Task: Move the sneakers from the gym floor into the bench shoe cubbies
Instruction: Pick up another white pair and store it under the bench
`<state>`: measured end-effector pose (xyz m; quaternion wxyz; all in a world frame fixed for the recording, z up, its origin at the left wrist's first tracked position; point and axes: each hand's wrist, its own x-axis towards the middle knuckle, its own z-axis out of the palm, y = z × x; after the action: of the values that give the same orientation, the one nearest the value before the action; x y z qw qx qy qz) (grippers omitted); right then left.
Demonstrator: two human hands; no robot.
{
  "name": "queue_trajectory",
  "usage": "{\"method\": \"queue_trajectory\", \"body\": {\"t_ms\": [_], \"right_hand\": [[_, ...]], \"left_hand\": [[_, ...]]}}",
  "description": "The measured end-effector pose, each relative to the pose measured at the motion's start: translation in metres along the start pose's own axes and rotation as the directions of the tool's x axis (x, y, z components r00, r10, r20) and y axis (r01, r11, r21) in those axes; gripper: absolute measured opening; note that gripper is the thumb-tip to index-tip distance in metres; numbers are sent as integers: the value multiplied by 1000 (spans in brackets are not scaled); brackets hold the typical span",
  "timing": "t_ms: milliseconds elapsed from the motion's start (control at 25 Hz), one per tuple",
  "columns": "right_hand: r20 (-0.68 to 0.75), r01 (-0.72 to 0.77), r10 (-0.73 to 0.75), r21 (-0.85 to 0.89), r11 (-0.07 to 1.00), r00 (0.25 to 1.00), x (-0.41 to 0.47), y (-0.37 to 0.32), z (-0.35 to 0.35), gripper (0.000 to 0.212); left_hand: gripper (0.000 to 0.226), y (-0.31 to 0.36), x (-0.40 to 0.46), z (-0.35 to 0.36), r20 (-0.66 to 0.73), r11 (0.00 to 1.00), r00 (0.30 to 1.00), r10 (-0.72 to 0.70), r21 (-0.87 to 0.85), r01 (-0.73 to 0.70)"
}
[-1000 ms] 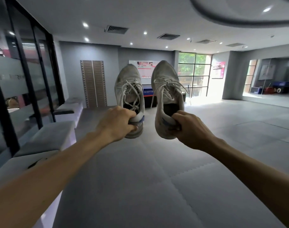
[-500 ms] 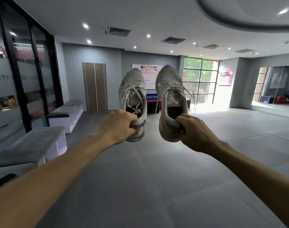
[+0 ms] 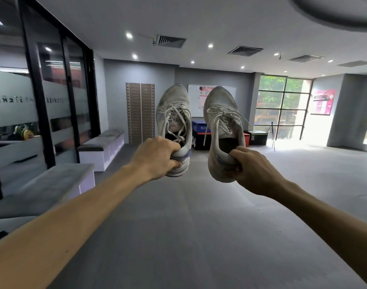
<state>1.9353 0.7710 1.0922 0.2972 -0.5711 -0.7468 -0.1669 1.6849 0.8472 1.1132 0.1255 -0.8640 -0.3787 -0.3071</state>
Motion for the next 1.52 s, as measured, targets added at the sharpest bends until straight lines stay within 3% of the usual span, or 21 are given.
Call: {"method": "queue_trajectory", "body": {"t_ms": [400, 560, 760, 880, 1160, 1520], "right_hand": [[4, 65, -66, 97, 993, 998, 197, 128, 134, 32], [-3, 128, -129, 129, 983, 992, 279, 167, 193, 46], [-16, 218, -218, 148, 965, 976, 385, 223, 272, 26], [-2, 297, -304, 215, 930, 953, 458, 245, 322, 34], [-36, 456, -481, 385, 802, 876, 579, 228, 439, 40], [-181, 632, -665, 558, 537, 724, 704, 112, 556, 35]], "left_hand": [[34, -128, 168, 116, 1, 992, 998, -55, 112, 55], [37, -187, 226, 159, -26, 977, 993, -117, 175, 120], [37, -253, 293, 211, -30, 946, 970, -243, 213, 243], [29, -299, 326, 235, -64, 910, 943, -328, 246, 333], [23, -398, 347, 251, -135, 775, 868, -478, 400, 489], [30, -515, 316, 226, -265, 511, 722, -639, 556, 656]]}}
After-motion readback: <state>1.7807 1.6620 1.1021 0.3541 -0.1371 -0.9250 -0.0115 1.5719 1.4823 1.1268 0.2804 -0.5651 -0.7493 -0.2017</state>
